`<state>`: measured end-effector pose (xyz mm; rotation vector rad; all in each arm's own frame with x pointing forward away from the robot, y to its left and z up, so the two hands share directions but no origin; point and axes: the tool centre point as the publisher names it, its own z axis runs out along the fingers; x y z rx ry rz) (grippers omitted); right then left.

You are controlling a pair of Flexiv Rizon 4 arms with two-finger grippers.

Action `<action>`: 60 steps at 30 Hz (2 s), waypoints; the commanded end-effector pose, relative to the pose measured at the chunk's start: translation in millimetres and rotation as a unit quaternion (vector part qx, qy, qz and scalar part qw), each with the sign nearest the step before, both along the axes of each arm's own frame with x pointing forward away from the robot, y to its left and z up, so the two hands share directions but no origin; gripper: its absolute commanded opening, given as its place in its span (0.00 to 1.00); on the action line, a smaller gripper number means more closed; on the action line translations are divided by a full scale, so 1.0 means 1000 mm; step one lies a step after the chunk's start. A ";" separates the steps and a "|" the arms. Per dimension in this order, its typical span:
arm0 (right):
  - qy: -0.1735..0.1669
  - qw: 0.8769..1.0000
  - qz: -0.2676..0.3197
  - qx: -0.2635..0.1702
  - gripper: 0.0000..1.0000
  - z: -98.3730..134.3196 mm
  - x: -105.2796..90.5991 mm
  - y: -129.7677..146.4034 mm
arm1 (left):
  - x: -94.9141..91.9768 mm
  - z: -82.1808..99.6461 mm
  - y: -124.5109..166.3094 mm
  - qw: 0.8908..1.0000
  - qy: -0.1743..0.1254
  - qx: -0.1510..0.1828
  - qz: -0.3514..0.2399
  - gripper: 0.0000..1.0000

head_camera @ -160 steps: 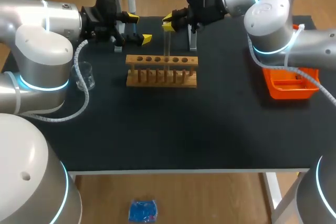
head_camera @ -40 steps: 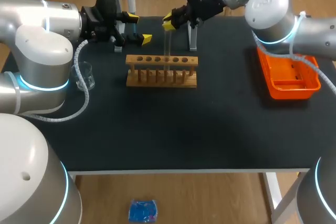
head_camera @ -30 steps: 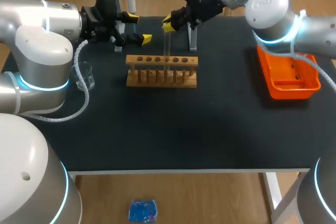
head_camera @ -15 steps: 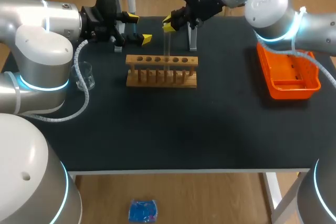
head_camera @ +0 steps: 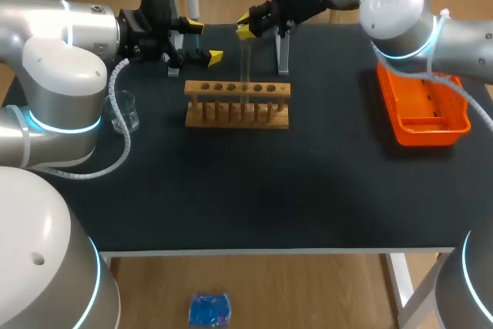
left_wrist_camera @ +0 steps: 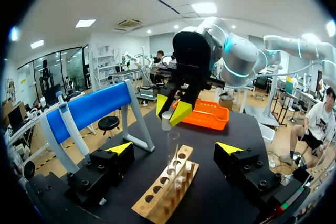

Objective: Invert the test tube, pick up the pipette, mount the tip to pipette, aspirate from beaker and dispense into the tube, eject the tip, return the pipette, and cap with the stopper.

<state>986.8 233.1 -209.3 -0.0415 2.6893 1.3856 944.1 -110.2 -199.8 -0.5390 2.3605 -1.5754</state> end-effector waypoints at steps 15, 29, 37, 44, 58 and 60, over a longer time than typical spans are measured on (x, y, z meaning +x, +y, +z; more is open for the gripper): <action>0.012 1.000 -0.004 -0.017 0.00 -0.015 -0.004 -0.005 | 0.000 0.000 0.000 1.000 0.001 0.000 0.000 1.00; 0.026 0.999 0.010 -0.033 0.00 -0.021 -0.011 -0.007 | 0.000 0.000 0.000 1.000 0.001 0.000 0.000 1.00; 0.037 0.998 0.013 -0.040 0.00 -0.032 -0.017 -0.006 | 0.000 0.000 0.000 1.000 0.001 0.000 0.000 1.00; 0.044 0.998 0.012 -0.043 0.00 -0.043 -0.022 -0.006 | 0.000 0.000 0.000 1.000 0.001 0.000 0.000 1.00; -0.017 0.993 -0.057 0.100 1.00 -0.006 -0.010 -0.008 | 0.000 0.000 0.000 1.000 0.001 0.000 0.000 1.00; -0.022 0.990 -0.055 0.128 1.00 0.002 -0.010 -0.006 | 0.000 0.000 0.000 1.000 0.001 0.000 0.000 1.00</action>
